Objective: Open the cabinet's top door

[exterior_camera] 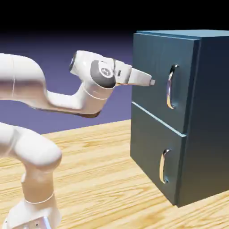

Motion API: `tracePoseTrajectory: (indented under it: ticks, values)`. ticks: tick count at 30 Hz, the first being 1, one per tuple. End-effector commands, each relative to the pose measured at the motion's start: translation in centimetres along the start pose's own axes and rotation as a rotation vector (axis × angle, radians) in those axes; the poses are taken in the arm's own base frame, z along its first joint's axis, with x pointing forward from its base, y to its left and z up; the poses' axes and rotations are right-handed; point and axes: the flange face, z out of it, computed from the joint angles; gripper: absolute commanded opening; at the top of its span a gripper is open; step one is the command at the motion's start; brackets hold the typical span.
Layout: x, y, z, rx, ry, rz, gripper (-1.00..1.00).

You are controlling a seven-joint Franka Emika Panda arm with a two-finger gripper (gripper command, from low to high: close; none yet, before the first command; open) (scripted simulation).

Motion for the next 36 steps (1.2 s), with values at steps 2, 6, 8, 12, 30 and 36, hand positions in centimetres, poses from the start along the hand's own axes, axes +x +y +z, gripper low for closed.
tracePoseTrajectory:
  ticks: [2,6,8,12,30,36]
  values:
    - [0.3,0.6,-0.1,0.018,0.022,0.007,1.00]
    - [0.8,1.8,-0.1,0.054,0.063,0.022,1.00]
    - [1.0,2.6,0.0,0.072,0.083,0.032,1.00]
    - [1.3,4.1,0.4,0.110,0.122,0.052,1.00]
    - [2.3,7.3,7.3,0.205,0.199,0.110,-1.00]
    - [0.2,6.5,3.2,0.115,0.278,0.127,-1.00]
